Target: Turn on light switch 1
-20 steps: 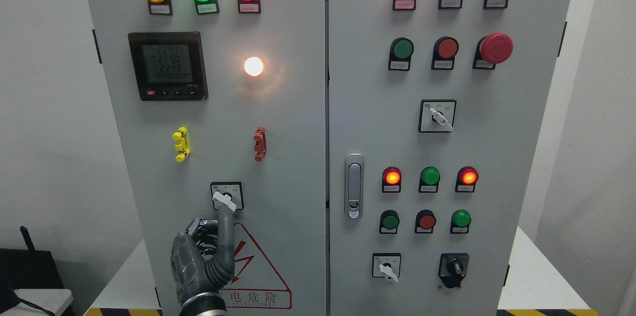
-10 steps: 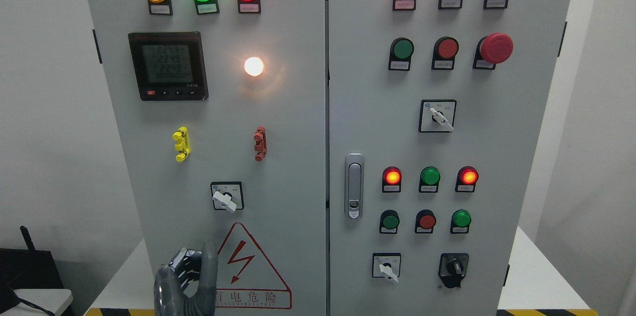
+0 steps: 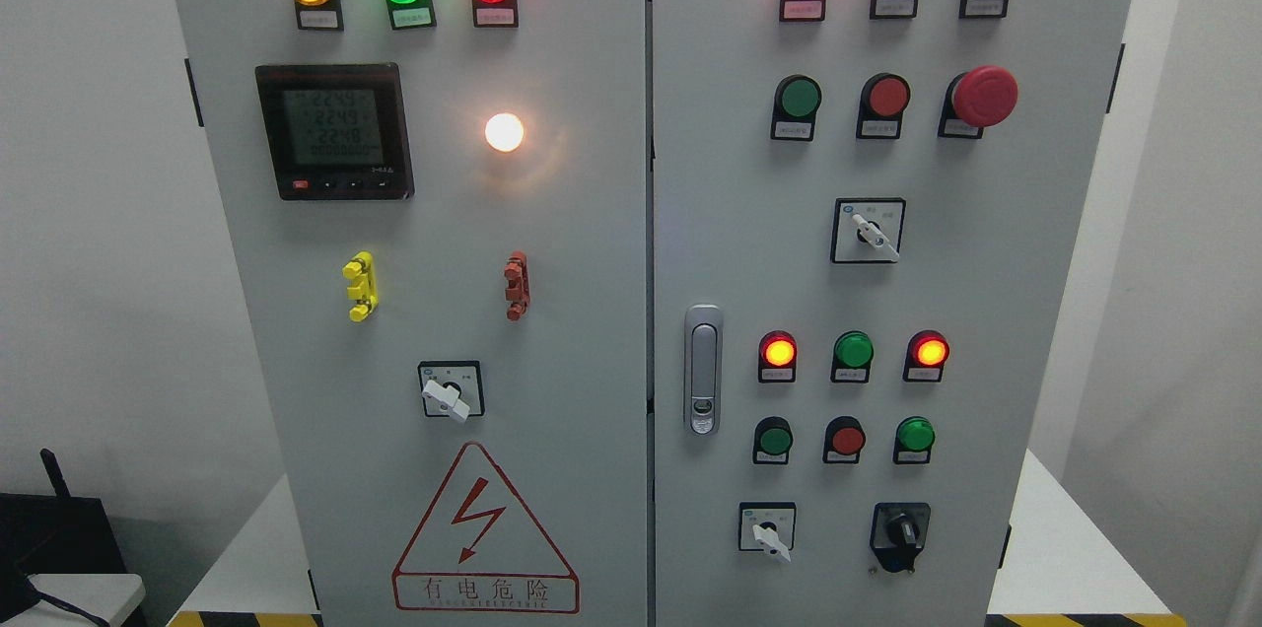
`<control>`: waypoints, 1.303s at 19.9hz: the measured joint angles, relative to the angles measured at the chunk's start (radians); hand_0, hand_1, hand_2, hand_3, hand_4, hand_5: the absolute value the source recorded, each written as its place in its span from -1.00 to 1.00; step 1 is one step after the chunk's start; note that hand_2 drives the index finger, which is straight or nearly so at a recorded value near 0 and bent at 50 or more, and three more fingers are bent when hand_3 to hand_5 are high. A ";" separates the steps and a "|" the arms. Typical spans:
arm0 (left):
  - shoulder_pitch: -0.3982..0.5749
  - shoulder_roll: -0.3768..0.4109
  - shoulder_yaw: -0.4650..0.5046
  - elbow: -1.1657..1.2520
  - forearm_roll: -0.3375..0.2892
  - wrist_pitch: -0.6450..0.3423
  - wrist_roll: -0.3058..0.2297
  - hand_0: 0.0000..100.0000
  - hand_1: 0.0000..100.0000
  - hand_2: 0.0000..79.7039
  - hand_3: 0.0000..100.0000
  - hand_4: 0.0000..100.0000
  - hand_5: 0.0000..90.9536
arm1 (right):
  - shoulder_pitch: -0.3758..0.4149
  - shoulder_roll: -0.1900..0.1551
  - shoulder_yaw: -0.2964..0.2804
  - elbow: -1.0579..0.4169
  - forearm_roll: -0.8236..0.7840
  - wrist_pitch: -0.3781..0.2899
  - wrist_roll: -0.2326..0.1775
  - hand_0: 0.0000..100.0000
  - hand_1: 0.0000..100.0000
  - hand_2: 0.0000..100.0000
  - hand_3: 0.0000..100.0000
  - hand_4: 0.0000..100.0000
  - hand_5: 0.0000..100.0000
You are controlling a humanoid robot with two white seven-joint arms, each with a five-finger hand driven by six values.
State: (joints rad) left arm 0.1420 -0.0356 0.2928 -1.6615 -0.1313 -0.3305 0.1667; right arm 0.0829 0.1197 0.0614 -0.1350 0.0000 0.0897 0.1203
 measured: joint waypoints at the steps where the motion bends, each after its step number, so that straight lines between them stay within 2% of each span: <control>1: 0.018 0.003 0.032 0.037 0.013 -0.016 -0.005 -0.50 -0.60 0.15 0.35 0.34 -0.31 | 0.000 0.000 0.000 0.000 0.000 0.000 0.000 -0.76 -0.22 -1.00 -1.00 -1.00 -1.00; 3: 0.047 0.008 0.087 0.114 0.032 -0.036 -0.009 -0.45 -0.62 -0.04 0.23 0.25 -0.41 | 0.000 0.000 0.000 0.000 0.000 0.000 0.000 -0.76 -0.22 -1.00 -1.00 -1.00 -1.00; 6: 0.084 0.015 0.161 0.245 0.050 -0.077 -0.013 -0.37 -0.72 -0.40 -0.13 -0.03 -0.67 | 0.000 0.000 0.000 0.000 0.000 0.000 0.000 -0.76 -0.22 -1.00 -1.00 -1.00 -1.00; 7: 0.095 0.017 0.183 0.294 0.055 -0.090 -0.013 -0.35 -0.73 -0.48 -0.20 -0.08 -0.70 | 0.000 0.000 0.000 0.000 0.000 0.000 0.000 -0.76 -0.22 -1.00 -1.00 -1.00 -1.00; 12: 0.136 0.024 0.267 0.544 0.065 -0.131 -0.016 -0.26 -0.70 -0.55 -0.41 -0.26 -0.84 | 0.000 0.000 0.000 0.000 0.000 0.000 0.000 -0.76 -0.22 -1.00 -1.00 -1.00 -1.00; 14: 0.144 0.026 0.285 0.649 0.065 -0.131 -0.016 -0.17 -0.73 -0.63 -0.48 -0.36 -0.96 | 0.000 0.000 0.000 0.000 0.000 0.000 0.000 -0.76 -0.22 -1.00 -1.00 -1.00 -1.00; 17: 0.151 0.028 0.282 0.814 0.064 -0.134 -0.021 -0.13 -0.71 -0.77 -0.63 -0.49 -1.00 | 0.000 0.000 0.000 0.000 0.000 0.000 0.000 -0.76 -0.22 -1.00 -1.00 -1.00 -1.00; 20: 0.146 0.030 0.238 0.973 0.064 -0.114 -0.059 -0.09 -0.72 -0.95 -0.89 -0.70 -1.00 | 0.000 0.000 0.000 0.000 0.000 0.000 0.000 -0.76 -0.22 -1.00 -1.00 -1.00 -1.00; 23: 0.130 0.031 0.181 1.114 0.063 -0.055 -0.092 -0.08 -0.73 -1.00 -0.99 -0.82 -1.00 | 0.000 0.000 0.000 0.000 0.000 0.000 0.000 -0.76 -0.22 -1.00 -1.00 -1.00 -1.00; 26: 0.105 0.032 0.119 1.222 0.063 0.034 -0.145 -0.05 -0.81 -1.00 -1.00 -0.87 -1.00 | 0.000 0.000 0.000 0.000 0.000 0.000 0.000 -0.76 -0.22 -1.00 -1.00 -1.00 -1.00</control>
State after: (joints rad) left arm 0.2472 -0.0033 0.4118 -0.4395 -0.0686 -0.2967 0.0213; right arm 0.0829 0.1196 0.0614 -0.1350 0.0000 0.0897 0.1203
